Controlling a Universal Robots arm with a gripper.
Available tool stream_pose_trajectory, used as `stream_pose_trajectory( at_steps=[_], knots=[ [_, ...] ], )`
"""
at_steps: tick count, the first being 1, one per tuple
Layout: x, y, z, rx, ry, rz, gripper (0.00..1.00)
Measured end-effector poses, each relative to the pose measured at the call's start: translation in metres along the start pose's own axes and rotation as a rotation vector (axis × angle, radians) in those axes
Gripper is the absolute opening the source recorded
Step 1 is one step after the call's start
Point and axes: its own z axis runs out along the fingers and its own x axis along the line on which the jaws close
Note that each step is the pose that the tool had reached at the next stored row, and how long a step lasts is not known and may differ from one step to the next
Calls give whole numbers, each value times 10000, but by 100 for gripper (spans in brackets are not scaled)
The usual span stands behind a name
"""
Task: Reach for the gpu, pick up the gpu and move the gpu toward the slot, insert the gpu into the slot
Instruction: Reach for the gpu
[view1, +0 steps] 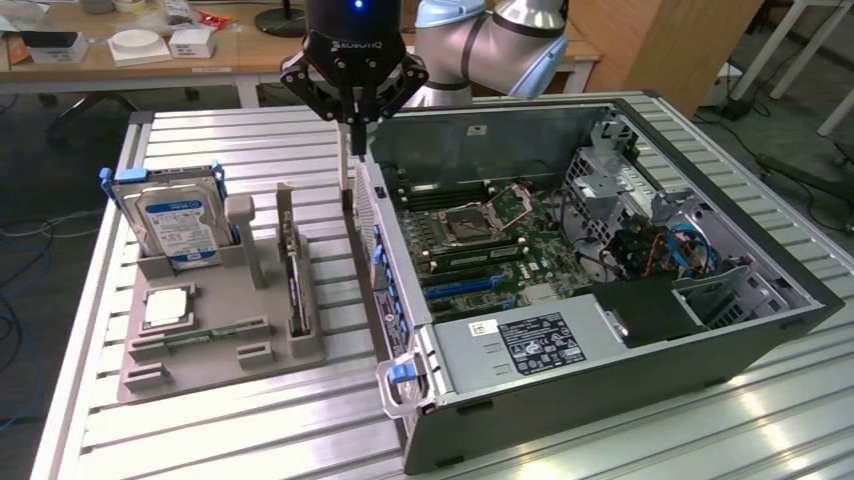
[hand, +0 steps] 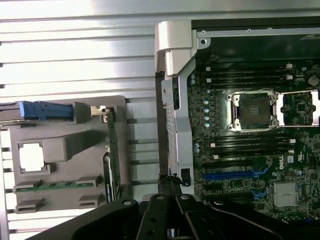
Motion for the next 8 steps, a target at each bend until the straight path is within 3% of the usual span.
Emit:
stream_pose_trajectory(
  at_steps=[8],
  knots=[
    [44, -3, -1, 0, 0, 0, 10]
  ],
)
